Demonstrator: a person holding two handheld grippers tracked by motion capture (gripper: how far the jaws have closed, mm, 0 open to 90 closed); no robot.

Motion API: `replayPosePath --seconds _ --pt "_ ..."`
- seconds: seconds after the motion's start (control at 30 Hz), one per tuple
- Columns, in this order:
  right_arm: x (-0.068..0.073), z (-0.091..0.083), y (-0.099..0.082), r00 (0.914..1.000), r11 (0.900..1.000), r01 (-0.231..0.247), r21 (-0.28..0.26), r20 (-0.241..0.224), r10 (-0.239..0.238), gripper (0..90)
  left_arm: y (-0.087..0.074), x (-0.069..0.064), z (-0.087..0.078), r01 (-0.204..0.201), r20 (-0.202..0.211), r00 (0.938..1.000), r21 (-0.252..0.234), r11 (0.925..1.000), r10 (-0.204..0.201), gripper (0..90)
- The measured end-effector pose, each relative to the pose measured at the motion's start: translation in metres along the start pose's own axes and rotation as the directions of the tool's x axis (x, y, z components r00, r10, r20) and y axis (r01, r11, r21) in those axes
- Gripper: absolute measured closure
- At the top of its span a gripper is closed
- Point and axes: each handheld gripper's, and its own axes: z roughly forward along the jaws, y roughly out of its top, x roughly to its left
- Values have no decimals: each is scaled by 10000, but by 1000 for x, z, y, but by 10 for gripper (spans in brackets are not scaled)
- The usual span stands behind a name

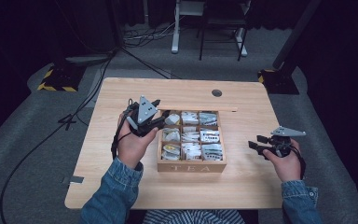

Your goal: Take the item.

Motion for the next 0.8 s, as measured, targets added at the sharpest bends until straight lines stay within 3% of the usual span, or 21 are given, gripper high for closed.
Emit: replayPosePath --seconds 0.33,0.5,0.67,0.8 --pt "5 -11 9 10000 9999 -27 -138 -58 26 461 0 -1 -1 -13 52 10000 90 10000 13 529" --pt "16 -16 18 9999 9986 85 -529 -134 -92 466 0 -1 -1 -68 19 10000 141 9999 68 529" --pt "26 -15 24 9987 9983 47 -573 -496 -76 466 0 -2 -2 -107 -4 9999 178 9998 107 529" --pt "37 -17 32 9973 9977 336 -589 -636 -374 449 0 -2 -2 -125 20 9999 205 9997 124 529"
